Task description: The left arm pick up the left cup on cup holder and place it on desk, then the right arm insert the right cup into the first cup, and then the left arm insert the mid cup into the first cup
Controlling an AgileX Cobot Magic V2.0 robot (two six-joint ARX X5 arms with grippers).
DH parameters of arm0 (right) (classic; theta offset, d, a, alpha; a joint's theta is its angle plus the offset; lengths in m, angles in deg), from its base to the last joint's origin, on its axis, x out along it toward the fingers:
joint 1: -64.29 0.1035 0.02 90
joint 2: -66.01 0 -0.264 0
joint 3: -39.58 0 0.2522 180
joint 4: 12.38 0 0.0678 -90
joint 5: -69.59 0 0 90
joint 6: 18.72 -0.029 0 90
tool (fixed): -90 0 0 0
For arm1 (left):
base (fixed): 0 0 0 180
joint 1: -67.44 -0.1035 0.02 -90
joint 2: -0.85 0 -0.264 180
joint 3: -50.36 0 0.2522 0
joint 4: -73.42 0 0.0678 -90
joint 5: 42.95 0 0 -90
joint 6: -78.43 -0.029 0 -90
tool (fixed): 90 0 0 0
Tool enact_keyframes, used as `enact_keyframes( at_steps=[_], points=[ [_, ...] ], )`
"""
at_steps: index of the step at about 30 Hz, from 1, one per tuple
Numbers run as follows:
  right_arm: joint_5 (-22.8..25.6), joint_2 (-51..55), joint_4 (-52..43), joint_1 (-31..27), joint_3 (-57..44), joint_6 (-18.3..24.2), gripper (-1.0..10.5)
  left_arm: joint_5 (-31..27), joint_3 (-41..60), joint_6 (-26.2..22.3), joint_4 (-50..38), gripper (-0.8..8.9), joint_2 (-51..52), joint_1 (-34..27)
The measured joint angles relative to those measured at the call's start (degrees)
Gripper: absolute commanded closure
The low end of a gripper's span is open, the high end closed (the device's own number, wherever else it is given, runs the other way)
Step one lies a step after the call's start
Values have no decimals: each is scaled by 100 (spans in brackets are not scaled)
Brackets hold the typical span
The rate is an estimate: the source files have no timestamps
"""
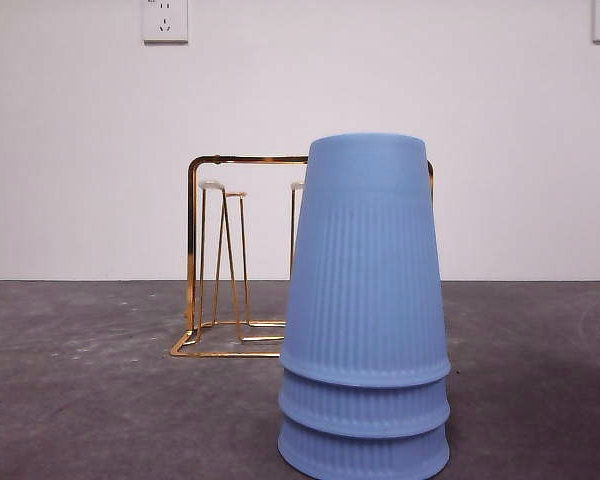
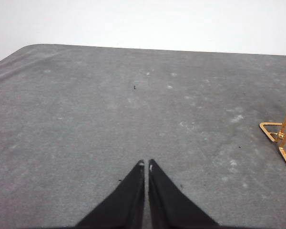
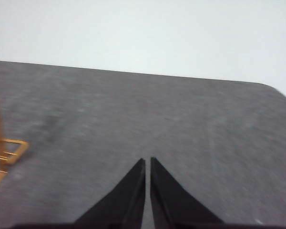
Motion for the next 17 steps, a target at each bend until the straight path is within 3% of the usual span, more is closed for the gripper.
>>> enact_keyframes(
  at_steps=[6, 9, 17],
  points=[
    [-98, 505, 428, -411, -118, 61, 933, 2, 0, 0, 0, 803, 0, 0],
    [164, 688, 1014, -330, -118, 68, 933, 0, 0, -2, 0, 803, -2, 0],
    [295, 662, 1062, -166, -111, 76, 933, 2, 0, -13, 0, 803, -2, 0]
  ],
)
